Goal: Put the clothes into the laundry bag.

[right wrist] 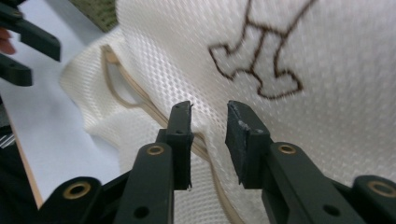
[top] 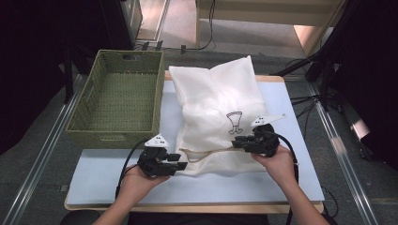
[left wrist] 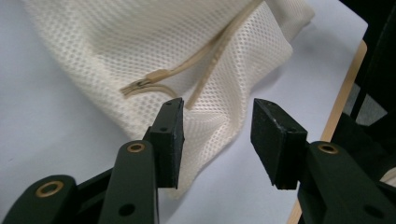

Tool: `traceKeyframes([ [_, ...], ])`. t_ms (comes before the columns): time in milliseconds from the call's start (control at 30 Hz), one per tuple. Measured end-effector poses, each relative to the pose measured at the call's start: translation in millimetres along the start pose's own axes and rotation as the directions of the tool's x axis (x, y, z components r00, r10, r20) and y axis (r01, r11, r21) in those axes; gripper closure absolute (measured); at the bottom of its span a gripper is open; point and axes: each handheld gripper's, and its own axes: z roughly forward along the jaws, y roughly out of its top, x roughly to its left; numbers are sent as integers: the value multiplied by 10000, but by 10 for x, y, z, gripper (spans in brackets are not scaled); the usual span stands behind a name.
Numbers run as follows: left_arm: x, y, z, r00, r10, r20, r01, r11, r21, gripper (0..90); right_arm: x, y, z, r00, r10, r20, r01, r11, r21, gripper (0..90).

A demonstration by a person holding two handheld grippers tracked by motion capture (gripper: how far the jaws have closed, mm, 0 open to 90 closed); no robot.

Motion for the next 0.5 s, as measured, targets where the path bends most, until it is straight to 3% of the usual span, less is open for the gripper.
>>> traceKeyframes([
  [100, 40, -5, -42, 10000, -40, -77, 39, 10000, -86, 510, 64, 52, -48, 9997, -185, -140, 182, 9995, -250, 685],
  [267, 80, -18, -60, 9999, -150, -73, 150, 9999, 62, 472, 178, 99, -10, 9981, -537, -304, 533, 9985, -129, 618],
  [500, 164, -10, -117, 9998, -178, -82, 177, 9998, -118, 441, 301, 153, 110, 9952, -816, -547, 817, 9967, 0, 544],
])
